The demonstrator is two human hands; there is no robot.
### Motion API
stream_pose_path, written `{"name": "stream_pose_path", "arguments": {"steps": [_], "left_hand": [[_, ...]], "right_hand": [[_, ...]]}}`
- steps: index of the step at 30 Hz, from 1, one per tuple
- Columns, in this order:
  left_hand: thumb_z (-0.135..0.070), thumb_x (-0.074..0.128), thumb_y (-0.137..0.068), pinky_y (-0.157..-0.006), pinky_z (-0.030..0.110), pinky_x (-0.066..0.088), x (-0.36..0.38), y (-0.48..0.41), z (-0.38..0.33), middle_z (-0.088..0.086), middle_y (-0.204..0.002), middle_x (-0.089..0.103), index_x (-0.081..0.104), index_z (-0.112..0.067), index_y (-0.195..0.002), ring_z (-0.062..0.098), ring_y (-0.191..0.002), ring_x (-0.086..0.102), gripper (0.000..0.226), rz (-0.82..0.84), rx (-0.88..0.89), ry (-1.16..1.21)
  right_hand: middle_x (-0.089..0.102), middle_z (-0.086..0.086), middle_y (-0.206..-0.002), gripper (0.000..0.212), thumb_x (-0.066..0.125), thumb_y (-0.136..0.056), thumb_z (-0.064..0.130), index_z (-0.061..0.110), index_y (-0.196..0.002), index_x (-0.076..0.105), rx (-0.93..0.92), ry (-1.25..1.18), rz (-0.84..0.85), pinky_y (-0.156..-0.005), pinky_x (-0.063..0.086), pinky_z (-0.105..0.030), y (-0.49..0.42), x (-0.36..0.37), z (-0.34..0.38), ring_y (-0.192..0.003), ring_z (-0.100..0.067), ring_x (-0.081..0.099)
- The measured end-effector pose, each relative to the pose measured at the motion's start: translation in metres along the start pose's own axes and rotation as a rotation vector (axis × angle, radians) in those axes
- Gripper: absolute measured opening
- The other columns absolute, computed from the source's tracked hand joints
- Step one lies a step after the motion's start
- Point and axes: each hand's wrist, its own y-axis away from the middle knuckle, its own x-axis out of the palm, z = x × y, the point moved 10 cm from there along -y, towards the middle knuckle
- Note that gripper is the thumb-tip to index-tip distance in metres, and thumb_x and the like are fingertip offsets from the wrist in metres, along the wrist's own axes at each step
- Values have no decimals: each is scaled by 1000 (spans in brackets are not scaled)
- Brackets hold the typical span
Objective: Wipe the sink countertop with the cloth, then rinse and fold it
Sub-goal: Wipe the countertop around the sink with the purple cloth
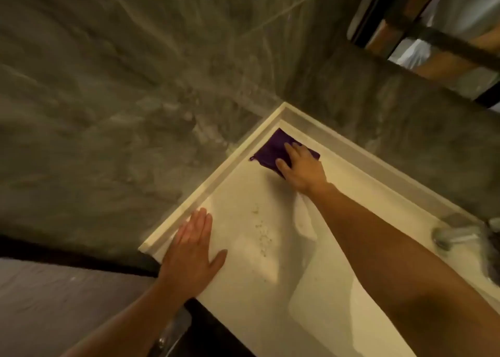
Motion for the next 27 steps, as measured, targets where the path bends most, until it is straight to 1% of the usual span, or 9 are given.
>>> {"name": "stream_pose_path", "arguments": {"steps": [2,5,7,10,15,20,23,25,27], "left_hand": [[-72,24,-96,-125,43,3,0,-3,1,8,-171,4,1,-15,-162,24,-157,5,91,-2,1,28],[-74,19,-95,-127,45,5,9,-4,3,4,-170,-6,-7,-17,-162,23,-158,-2,91,-7,19,10],[-73,19,-95,-127,46,9,11,-6,5,4,-170,-7,-6,-16,-162,23,-158,-3,91,-12,16,2],[-70,23,-96,-127,47,13,14,-8,6,8,-171,-1,1,-12,-162,24,-158,0,90,-3,20,-28],[-70,23,-97,-126,41,0,14,-7,4,6,-171,-9,-10,-16,-161,21,-157,-9,91,-5,5,-53],[-70,27,-96,-125,42,3,14,-8,4,6,-172,-3,-7,-17,-162,21,-157,-5,91,7,-3,-34],[-71,22,-96,-127,44,5,15,-8,4,7,-172,-4,-8,-16,-161,22,-158,-6,91,20,4,-48],[-72,16,-95,-128,46,9,14,-8,3,8,-172,-3,-7,-15,-161,23,-158,-5,90,19,7,-57],[-71,16,-95,-127,46,9,12,-7,2,10,-172,0,-4,-14,-162,24,-158,-2,90,12,11,-69]], "right_hand": [[10,1,-174,74,26,-101,69,33,-164,14,-28,44,56,-126,14,-53,-21,12,2,-160,-26,6],[1,4,-175,80,18,-94,81,42,-163,5,-68,84,100,-126,2,-55,-41,34,-2,-160,-25,-6],[-2,7,-174,83,15,-90,87,47,-161,4,-76,118,74,-125,-3,-59,-48,41,-6,-160,-26,-10],[-5,9,-174,85,13,-85,92,52,-159,-1,-58,145,73,-122,-10,-65,-54,43,-11,-159,-30,-16],[-9,8,-174,85,9,-85,92,52,-159,-4,-113,135,91,-122,-8,-67,-36,55,6,-158,-31,-16],[-7,11,-173,74,6,-92,82,51,-160,1,-232,140,107,-123,-8,-64,12,76,46,-159,-28,-16],[-5,12,-173,69,6,-96,76,50,-160,2,-295,146,108,-123,-8,-62,46,89,61,-159,-26,-15],[-2,10,-174,67,6,-99,73,48,-161,3,-336,162,103,-125,-6,-60,69,95,67,-159,-25,-13],[-1,9,-174,67,7,-100,70,44,-162,3,-346,166,107,-126,-3,-58,89,100,70,-159,-24,-12]]}}
